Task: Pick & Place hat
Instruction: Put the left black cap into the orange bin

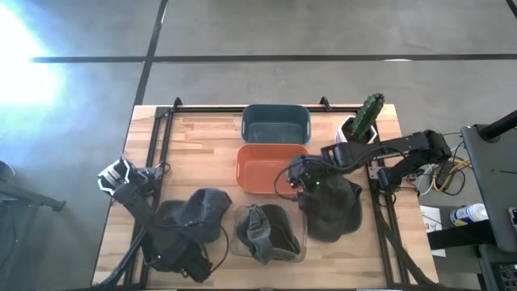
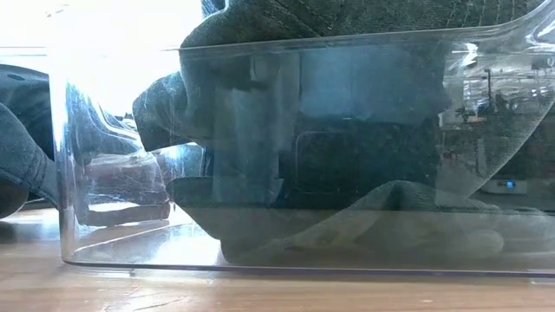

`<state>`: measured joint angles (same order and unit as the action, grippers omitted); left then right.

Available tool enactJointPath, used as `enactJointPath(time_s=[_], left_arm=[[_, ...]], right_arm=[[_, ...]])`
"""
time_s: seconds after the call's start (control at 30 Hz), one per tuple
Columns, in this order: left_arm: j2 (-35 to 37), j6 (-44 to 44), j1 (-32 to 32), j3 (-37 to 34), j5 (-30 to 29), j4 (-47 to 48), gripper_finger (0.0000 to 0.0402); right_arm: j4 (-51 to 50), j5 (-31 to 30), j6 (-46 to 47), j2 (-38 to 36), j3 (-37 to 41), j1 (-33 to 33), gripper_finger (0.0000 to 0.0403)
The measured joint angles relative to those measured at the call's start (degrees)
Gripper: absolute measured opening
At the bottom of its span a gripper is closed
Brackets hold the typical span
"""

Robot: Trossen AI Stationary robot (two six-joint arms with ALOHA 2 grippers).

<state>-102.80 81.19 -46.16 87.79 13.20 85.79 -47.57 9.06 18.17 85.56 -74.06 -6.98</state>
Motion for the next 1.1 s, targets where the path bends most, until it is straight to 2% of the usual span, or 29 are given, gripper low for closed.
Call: enactJointPath(time_s=[0.23,0.57,0.73,0.83,1.1], left_arm=[[0.0,-0.4,1.8,-3.4,4.0,-4.3,0.0085],[0.1,-3.2,3.4,-3.1,1.3,-5.2,0.0085],[0.1,-6.2,3.4,-3.9,2.8,-7.2,0.0087],[0.1,-7.6,3.5,-4.3,3.0,-7.3,0.0101],[0.1,-10.2,4.0,-5.4,4.2,-8.0,0.0169]], right_arm=[[0.0,1.0,0.4,0.0,0.0,0.5,0.0226],[0.0,2.0,1.8,0.0,0.1,0.5,0.0226],[-0.1,2.0,1.8,0.0,0.1,0.5,0.0226],[-0.1,2.0,1.8,0.0,0.1,0.5,0.0226],[0.0,1.9,1.8,0.0,0.4,0.5,0.0226]])
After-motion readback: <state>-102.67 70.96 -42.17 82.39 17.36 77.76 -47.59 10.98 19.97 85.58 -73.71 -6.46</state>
